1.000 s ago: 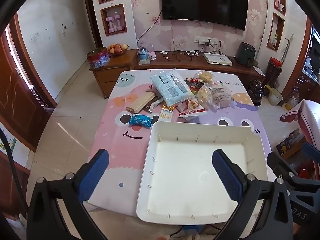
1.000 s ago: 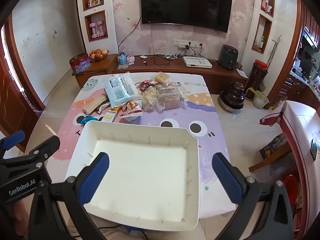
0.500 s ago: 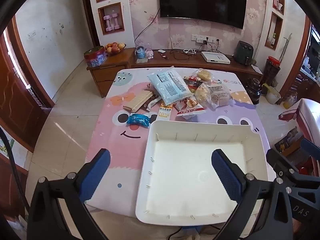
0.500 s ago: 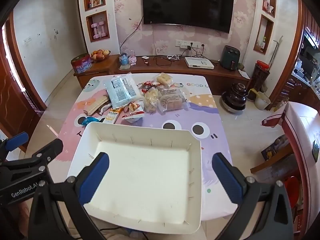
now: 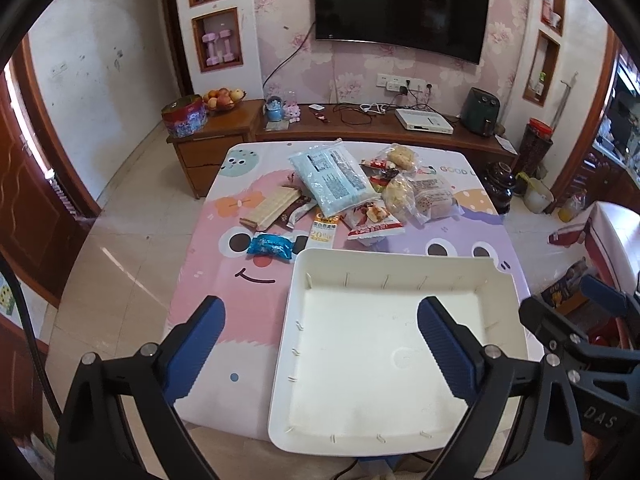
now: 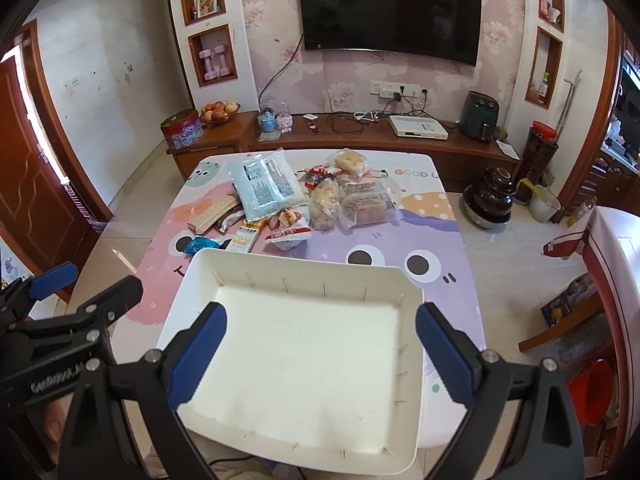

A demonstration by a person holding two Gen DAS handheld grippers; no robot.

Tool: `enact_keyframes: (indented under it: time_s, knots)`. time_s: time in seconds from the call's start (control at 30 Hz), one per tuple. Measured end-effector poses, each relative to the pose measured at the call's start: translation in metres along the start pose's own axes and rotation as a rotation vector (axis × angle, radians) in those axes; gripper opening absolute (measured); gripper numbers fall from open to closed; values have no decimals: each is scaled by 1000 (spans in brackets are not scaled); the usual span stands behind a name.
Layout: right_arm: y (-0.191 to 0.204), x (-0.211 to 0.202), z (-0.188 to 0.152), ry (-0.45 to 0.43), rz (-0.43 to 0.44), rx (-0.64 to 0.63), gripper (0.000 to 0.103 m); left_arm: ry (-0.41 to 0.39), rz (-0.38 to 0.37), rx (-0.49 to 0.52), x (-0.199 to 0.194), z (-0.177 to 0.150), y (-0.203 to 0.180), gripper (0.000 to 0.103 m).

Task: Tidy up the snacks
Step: 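Move both tools from the white tray toward the snack pile, then grasp the clear bag of puffs with the right tool while the left tool grasps the brown wafer bar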

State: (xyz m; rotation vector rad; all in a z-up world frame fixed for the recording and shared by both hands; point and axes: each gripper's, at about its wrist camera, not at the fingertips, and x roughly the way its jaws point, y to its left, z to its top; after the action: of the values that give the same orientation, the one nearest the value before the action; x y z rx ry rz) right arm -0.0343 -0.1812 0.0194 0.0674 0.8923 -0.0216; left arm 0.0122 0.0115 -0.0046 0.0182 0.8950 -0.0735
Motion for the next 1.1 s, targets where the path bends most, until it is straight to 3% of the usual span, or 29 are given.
enact_keyframes:
  time_s: [0.33, 0.73, 0.97, 1.1]
  knots:
    - [-6, 3, 12, 28, 48, 3, 92, -44, 26, -8, -4, 15, 5, 96]
    - [-6, 4, 32, 9, 44, -5, 92, -88, 29, 44, -7, 33, 1, 96]
    - [-12, 1, 72, -6, 52, -30, 92, -50, -5, 65, -4, 58, 14, 96]
    - [-16, -1, 102, -35, 41, -46, 92, -73, 25, 77, -7, 81, 25, 96]
